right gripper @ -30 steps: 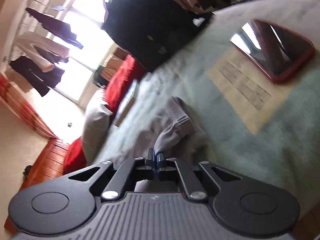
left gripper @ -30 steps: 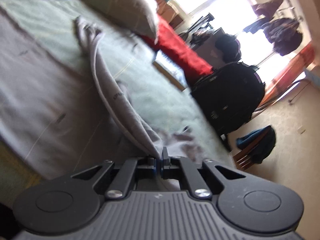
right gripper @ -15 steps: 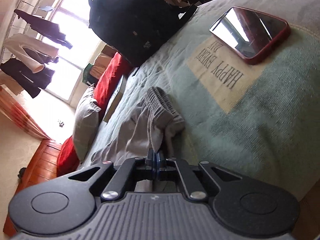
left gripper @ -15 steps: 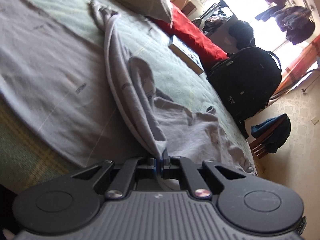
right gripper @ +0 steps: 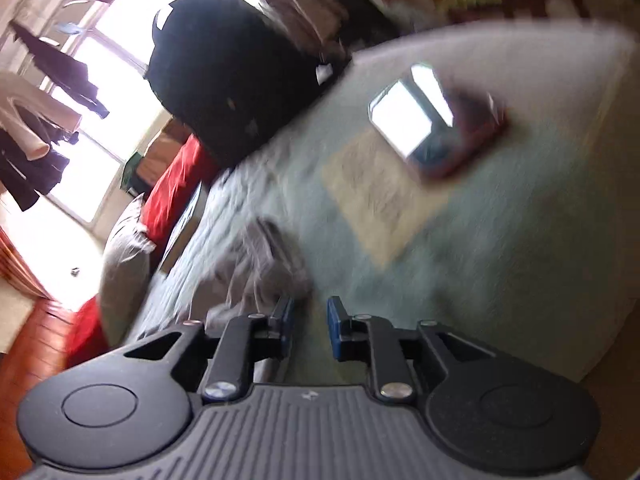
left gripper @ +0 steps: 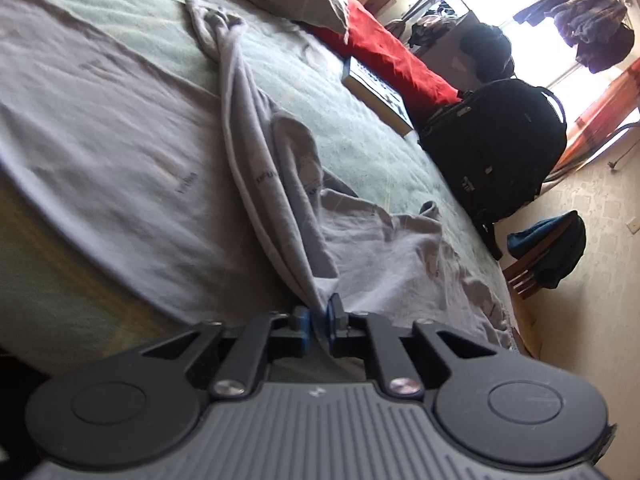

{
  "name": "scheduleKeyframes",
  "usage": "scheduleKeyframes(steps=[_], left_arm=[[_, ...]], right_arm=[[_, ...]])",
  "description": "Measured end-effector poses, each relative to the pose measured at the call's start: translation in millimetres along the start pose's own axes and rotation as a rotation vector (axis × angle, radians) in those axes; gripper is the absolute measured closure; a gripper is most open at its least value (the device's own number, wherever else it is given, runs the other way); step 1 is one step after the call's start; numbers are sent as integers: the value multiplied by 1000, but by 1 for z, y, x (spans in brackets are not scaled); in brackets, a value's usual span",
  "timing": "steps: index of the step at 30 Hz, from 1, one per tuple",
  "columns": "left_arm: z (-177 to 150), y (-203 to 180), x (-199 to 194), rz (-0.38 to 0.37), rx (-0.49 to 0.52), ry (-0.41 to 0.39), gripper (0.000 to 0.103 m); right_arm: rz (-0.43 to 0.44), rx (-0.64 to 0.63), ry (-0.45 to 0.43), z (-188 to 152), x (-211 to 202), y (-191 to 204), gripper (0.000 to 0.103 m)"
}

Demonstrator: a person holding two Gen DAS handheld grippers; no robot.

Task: Fold clothes

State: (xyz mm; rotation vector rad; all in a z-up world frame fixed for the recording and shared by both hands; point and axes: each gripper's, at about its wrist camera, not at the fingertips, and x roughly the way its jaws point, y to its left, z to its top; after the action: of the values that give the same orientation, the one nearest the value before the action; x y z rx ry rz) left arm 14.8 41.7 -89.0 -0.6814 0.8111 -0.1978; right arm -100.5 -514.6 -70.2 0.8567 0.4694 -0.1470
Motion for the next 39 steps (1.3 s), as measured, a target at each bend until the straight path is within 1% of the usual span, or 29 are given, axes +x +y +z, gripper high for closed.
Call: scheduleKeyframes(steps=[1, 2, 3, 4, 5, 7, 8, 10, 11, 13, 14, 15, 17, 18, 20, 21, 24, 26, 27, 29, 30, 31, 32, 34, 35, 37, 38, 39], left_arm=[[1, 1, -7, 14, 8, -1, 90], [3, 1, -16, 29, 28, -8, 90], [5, -1, -24, 49, 56, -16, 88], [7, -4, -32, 65, 86, -31, 86], [10, -8, -41, 80, 116, -48, 83], [16, -23, -45, 57, 175, -53, 71], [18, -31, -47, 42, 205, -54, 68], [19, -56, -36, -38, 279, -37, 62], [18, -71, -27, -78, 326, -23, 60], [7, -103, -4, -147, 456, 25, 56], [-2, -120, 9, -162, 532, 54, 56], [-11, -133, 21, -160, 594, 70, 56], [-27, -145, 44, -164, 666, 87, 55], [-34, -150, 56, -167, 699, 96, 54], [-43, -140, 73, -141, 670, 154, 54], [-47, -134, 81, -126, 649, 186, 55], [-54, -117, 72, -172, 634, 172, 53], [-49, -116, 63, -178, 625, 189, 53], [-43, -118, 60, -174, 625, 182, 53], [-29, -123, 52, -163, 628, 158, 51], [-21, -127, 50, -161, 635, 131, 48], [-13, -130, 51, -161, 633, 104, 44], [-5, -132, 52, -160, 629, 78, 44], [10, -132, 62, -167, 588, 55, 44], [17, -130, 70, -173, 548, 64, 44], [27, -121, 87, -182, 473, 101, 44], [29, -113, 96, -163, 436, 117, 44], [29, -105, 103, -123, 406, 143, 44]], right_arm=[[10, -24, -20, 4, -6, 5, 75], [29, -50, -30, 7, -10, 11, 67], [49, -75, -40, 10, -13, 18, 61], [69, -104, -42, 12, -15, 25, 49], [90, -143, -29, 12, -13, 35, 41], [125, -242, 13, 5, -2, 56, 38], [132, -299, 35, 0, 6, 67, 36], [120, -412, 86, -14, 25, 87, 35], [110, -468, 104, -21, 33, 95, 35], [89, -558, 129, -32, 49, 105, 34], [67, -589, 144, -37, 55, 106, 34], [44, -616, 157, -41, 60, 105, 34], [0, -656, 175, -47, 67, 99, 34], [-7, -668, 182, -50, 66, 93, 34], [4, -686, 176, -54, 58, 83, 34], [-8, -692, 176, -54, 53, 79, 34], [-31, -704, 186, -54, 40, 74, 34], [-47, -714, 197, -51, 38, 83, 33], [-42, -719, 192, -47, 40, 91, 32], [-16, -741, 160, -40, 44, 108, 26], [1, -752, 147, -36, 48, 116, 22], [22, -764, 140, -34, 53, 125, 20], [36, -774, 138, -33, 60, 131, 20], [54, -788, 147, -31, 78, 140, 20], [54, -786, 157, -30, 87, 141, 20], [28, -745, 194, -27, 107, 133, 20], [13, -725, 207, -24, 114, 127, 20], [-4, -707, 208, -22, 116, 118, 22]])
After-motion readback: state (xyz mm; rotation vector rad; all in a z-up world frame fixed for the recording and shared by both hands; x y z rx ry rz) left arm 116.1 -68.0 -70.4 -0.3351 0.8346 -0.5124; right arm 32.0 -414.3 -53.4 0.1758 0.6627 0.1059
